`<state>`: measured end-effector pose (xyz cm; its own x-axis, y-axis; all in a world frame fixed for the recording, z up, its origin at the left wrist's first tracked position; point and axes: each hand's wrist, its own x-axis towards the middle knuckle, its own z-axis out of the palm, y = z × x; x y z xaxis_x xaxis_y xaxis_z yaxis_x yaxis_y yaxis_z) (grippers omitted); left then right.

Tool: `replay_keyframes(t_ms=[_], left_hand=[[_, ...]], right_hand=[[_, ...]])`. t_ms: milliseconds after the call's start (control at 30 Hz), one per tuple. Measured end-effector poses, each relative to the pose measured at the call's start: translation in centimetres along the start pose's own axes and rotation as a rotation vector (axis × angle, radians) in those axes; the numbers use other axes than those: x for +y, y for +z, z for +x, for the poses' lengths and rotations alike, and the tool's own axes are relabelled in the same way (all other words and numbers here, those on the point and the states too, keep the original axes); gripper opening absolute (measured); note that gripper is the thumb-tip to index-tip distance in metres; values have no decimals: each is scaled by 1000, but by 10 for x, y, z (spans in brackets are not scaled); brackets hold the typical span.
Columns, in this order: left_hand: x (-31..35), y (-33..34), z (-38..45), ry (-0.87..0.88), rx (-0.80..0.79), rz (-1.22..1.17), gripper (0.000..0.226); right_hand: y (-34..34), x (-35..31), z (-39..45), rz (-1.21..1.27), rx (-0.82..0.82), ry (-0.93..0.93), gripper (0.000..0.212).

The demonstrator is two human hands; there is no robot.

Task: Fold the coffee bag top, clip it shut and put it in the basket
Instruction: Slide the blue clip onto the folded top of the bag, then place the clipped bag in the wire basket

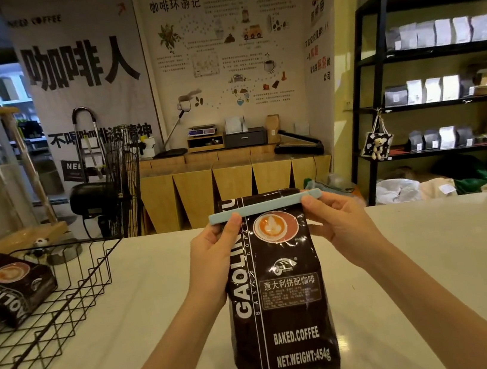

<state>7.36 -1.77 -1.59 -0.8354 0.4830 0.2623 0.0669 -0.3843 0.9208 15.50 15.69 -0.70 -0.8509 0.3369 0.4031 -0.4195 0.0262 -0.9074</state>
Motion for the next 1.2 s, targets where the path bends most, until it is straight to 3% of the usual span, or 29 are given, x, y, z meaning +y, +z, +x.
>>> replay_keyframes(t_ms=[33,133,167,233,433,667,733,900,1067,1200], left_hand=[[1,-1,1,-12,2,-4,12],[6,-4,4,-2,13,-8,14],[9,-5,4,15,18,-4,13],[14,-7,4,50,47,-4,12],[42,-20,0,96,82,93,10],[87,-66,-28,-82,68,535,69],[95,-82,-41,-65,144,597,80],[127,-124,-56,44,389,573,82],[149,-167,-62,118,593,468,43],[142,-203,-60,172,817,431,52]], right_hand=[[-1,0,1,-11,-41,47,38],[1,1,-2,-158,-251,296,88],[4,2,-4,-211,-352,365,92],[11,7,-6,-281,-459,402,76],[35,15,4,-186,-263,220,58],[92,1,37,13,-240,122,53],[116,-3,51,42,-286,107,51],[187,-11,82,52,-462,95,50],[265,-4,108,5,-583,69,26],[321,18,118,-102,-559,53,58]])
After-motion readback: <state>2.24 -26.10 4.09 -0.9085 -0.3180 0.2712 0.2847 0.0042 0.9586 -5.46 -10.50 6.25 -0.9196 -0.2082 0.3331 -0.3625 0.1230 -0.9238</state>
